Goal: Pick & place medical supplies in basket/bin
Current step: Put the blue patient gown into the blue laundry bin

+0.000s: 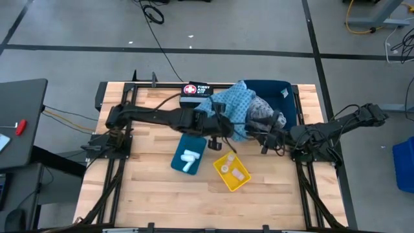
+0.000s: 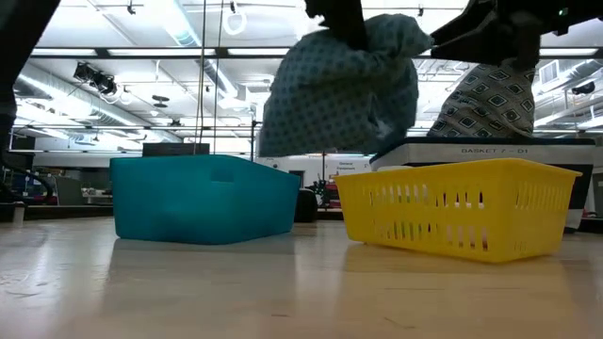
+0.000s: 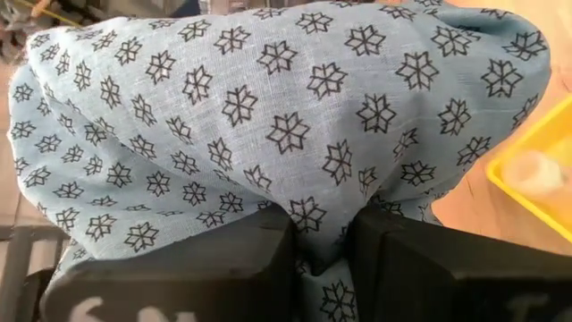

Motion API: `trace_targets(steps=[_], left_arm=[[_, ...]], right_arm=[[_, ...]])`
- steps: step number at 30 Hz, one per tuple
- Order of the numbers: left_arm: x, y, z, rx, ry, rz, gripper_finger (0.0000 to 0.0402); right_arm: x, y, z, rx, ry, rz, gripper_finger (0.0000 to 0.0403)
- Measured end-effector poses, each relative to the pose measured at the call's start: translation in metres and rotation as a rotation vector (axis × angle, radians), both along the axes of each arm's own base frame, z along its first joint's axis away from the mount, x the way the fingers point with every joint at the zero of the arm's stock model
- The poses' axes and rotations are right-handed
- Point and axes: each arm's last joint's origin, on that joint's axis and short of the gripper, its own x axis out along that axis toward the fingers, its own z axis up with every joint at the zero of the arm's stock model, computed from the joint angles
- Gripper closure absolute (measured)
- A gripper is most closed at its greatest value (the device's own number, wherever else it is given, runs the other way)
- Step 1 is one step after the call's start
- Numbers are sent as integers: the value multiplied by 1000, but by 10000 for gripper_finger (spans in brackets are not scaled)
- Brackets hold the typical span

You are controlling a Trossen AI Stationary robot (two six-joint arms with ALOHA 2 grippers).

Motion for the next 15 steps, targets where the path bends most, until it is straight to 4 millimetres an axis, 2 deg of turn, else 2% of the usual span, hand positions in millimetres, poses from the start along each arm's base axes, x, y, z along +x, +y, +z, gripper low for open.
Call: trace_targets(steps=[7, 15], left_arm=[[12, 11, 6, 2, -74, -116, 349], [24, 18, -17, -13, -2, -135, 349]], right_arm=[[0, -2, 7, -122, -15, -89, 145], [0, -3, 12, -190, -30, -111, 145]])
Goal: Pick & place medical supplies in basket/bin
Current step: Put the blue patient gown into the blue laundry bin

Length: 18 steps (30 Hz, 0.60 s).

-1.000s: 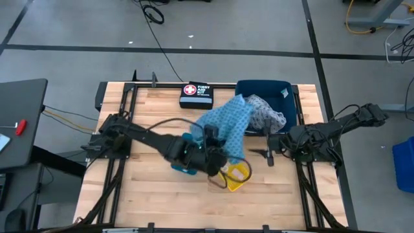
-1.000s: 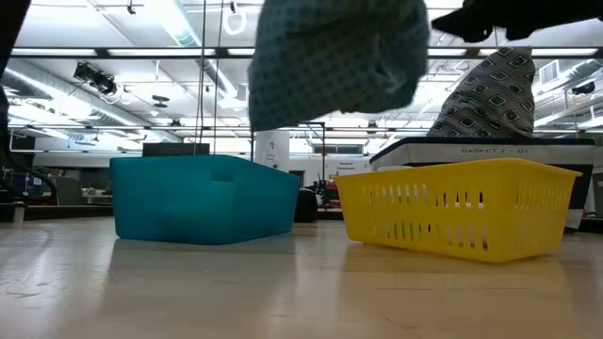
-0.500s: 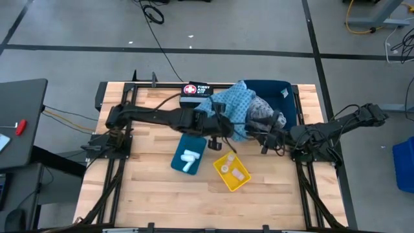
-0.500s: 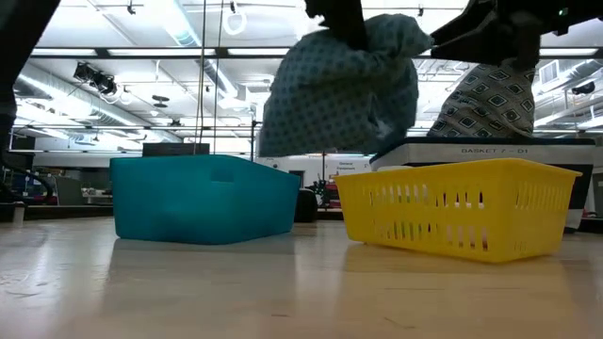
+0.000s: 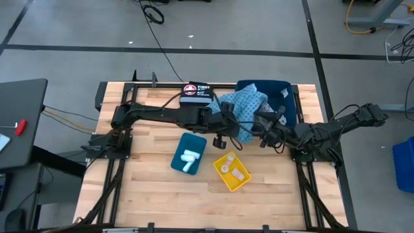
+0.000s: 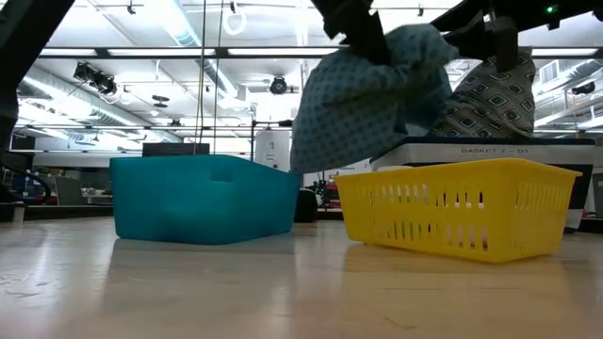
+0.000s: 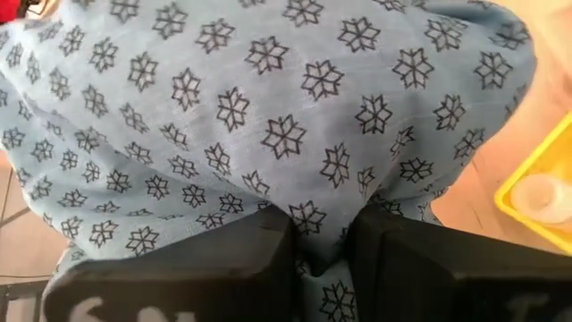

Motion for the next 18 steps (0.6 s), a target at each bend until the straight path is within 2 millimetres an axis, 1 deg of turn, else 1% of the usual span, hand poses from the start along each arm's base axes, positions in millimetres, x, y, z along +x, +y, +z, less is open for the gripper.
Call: trace_targets(steps=[6, 18], left_arm=[[10, -1, -15, 64, 35, -30, 349], [11, 2, -16, 120, 65, -87, 349]], right_arm=[[0, 0, 0, -27, 14, -2, 145], [2, -6, -6, -15, 57, -21, 145]])
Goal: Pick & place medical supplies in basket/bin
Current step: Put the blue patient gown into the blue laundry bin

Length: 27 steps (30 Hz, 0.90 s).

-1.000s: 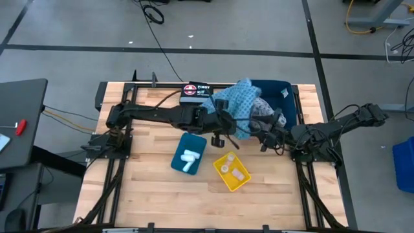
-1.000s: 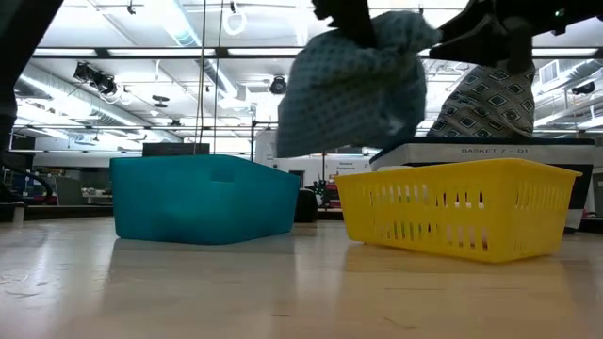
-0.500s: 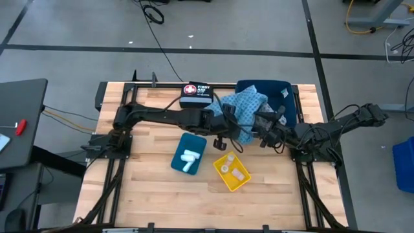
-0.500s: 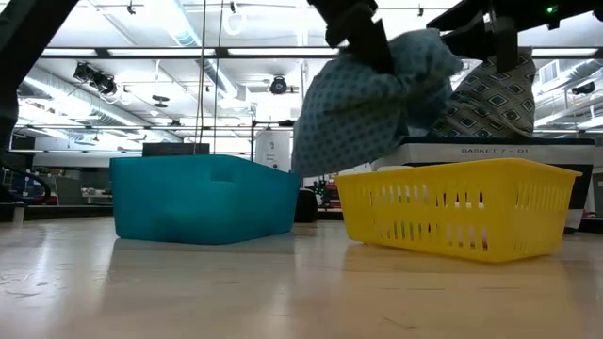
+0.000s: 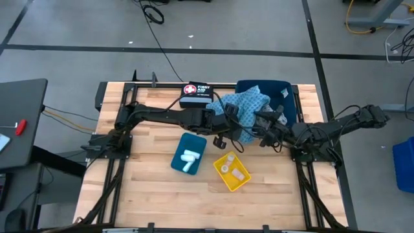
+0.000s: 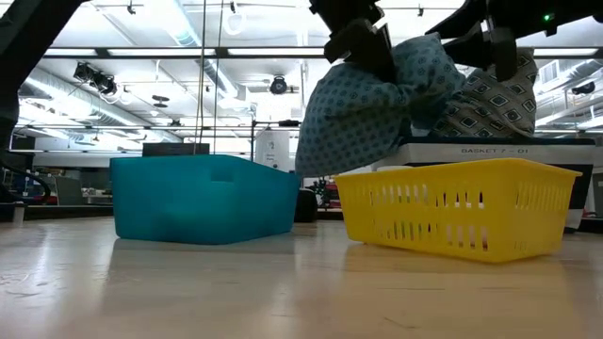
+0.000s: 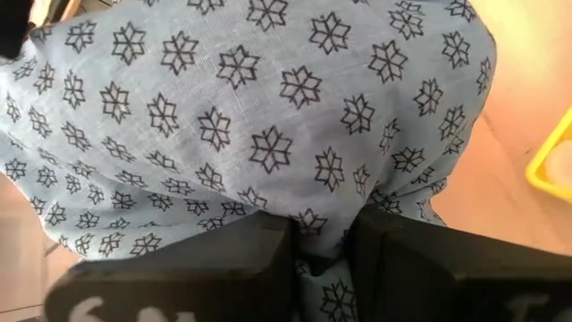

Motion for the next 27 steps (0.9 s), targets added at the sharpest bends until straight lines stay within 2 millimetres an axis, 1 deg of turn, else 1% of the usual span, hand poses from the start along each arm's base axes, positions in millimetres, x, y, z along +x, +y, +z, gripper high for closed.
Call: trace_targets(steps=[4, 8, 13, 16, 18, 20, 21, 24, 25, 27], left_arm=[[1, 0, 2, 36, 0, -12, 349], [2, -1, 11, 9, -30, -54, 349], [3, -1, 12, -7, -47, -74, 349], [4, -1, 12, -15, -51, -85, 349], [4, -2, 13, -17, -55, -93, 349], [5, -1, 14, -11, -65, -101, 349], [5, -1, 14, -8, -70, -106, 349], [7, -1, 16, 10, -89, -117, 349], [8, 0, 17, 14, -100, -115, 349], [9, 1, 19, 18, -124, -107, 349]], right_arm=[[2, -3, -5, 38, 19, -4, 145], [10, -8, -12, 36, 59, -41, 145], [19, -15, -18, 38, 79, -79, 145], [22, -18, -18, 41, 69, -99, 158], [22, -20, -18, 42, 67, -107, 184], [22, -21, -18, 47, 63, -115, 229], [22, -22, -18, 51, 60, -120, 257], [22, -23, -18, 48, 54, -152, 362], [22, -24, -18, 45, 52, -171, 378], [21, -26, -17, 51, 35, -212, 381]])
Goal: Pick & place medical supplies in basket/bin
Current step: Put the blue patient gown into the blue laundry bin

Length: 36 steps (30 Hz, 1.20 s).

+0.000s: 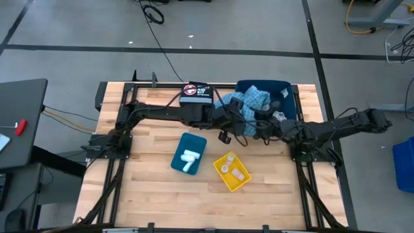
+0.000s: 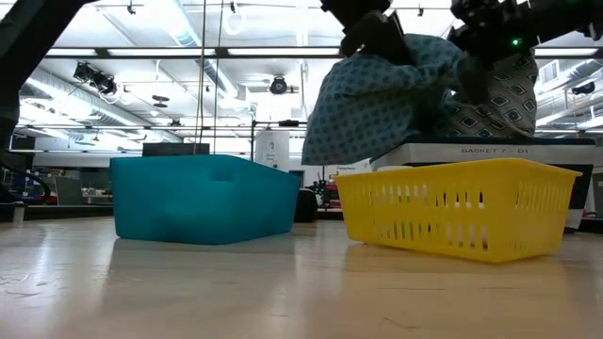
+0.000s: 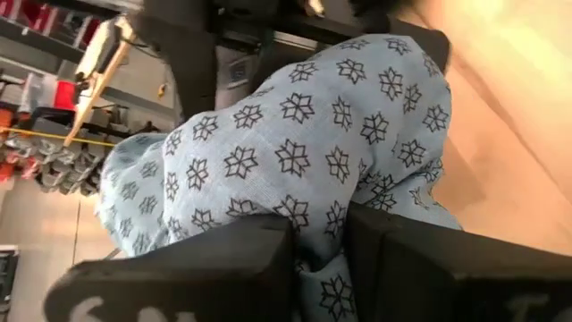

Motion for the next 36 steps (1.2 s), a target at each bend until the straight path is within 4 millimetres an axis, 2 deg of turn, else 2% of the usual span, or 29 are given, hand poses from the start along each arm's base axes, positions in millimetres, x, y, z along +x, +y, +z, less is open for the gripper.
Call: trace_targets(steps=[4, 12, 14, 16, 22, 28, 32, 36], left_arm=[[2, 2, 3, -8, -38, 8, 337], [5, -4, 14, -39, -145, 5, 151], [2, -7, 21, -43, -168, -7, 115], [-3, -11, 35, -42, -228, -10, 92], [-33, -22, 89, -58, -411, -5, 82], [-86, -39, 148, -187, -591, -33, 92], [-115, -57, 170, -306, -642, -113, 94], [-129, -79, 177, -357, -652, -169, 94]], right_arm=[[-2, -2, 0, -7, -10, -86, 388], [-9, -11, -5, -58, 31, -374, 388], [-12, -16, -8, -61, 47, -442, 388], [-15, -22, -13, -46, 54, -490, 388], [-21, -41, -23, 70, 19, -567, 388], [-38, -70, -38, 274, -23, -706, 388], [-49, -86, -43, 388, -73, -808, 388], [-57, -95, -46, 422, -112, -896, 387]])
